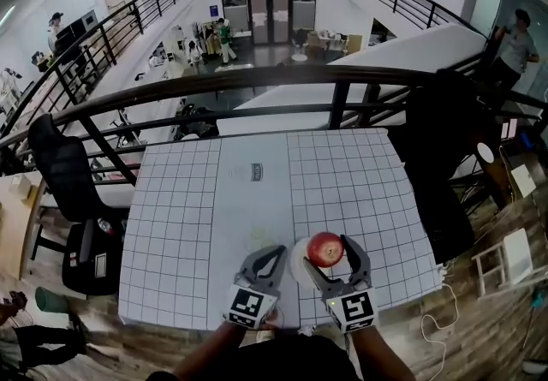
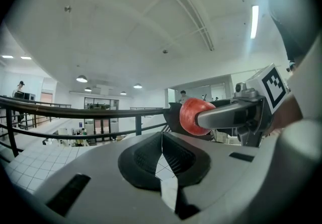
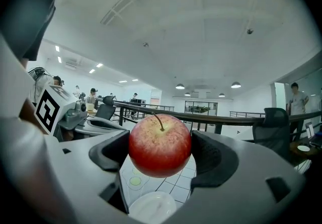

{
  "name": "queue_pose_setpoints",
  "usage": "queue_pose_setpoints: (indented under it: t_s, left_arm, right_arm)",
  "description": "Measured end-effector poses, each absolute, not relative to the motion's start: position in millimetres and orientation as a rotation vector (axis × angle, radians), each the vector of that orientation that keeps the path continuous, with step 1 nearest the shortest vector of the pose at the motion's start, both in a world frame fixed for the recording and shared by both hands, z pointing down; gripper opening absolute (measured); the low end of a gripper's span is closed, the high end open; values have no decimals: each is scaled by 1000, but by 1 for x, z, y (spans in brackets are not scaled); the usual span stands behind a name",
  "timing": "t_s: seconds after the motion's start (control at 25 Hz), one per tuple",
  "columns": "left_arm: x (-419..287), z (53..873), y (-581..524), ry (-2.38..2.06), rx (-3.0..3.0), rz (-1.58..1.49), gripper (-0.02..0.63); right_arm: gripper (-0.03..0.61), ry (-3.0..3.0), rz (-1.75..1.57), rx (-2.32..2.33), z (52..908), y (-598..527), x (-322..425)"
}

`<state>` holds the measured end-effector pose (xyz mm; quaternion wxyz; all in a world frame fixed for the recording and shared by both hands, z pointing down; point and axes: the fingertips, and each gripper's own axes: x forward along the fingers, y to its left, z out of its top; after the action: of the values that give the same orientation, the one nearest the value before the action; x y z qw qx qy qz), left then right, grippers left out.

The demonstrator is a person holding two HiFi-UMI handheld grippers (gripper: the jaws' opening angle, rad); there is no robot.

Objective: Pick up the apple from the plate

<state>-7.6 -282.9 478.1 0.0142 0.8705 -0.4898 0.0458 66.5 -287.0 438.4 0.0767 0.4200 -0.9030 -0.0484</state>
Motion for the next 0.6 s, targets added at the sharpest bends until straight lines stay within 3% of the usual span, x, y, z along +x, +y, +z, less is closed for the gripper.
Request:
queue_pose_setpoints:
  t_s: [0.6]
  left_arm:
    - [-19,472,-271,-1541,2713,127,23]
  right_arm:
    - [377,-2716,-224,1395,418,-280,55]
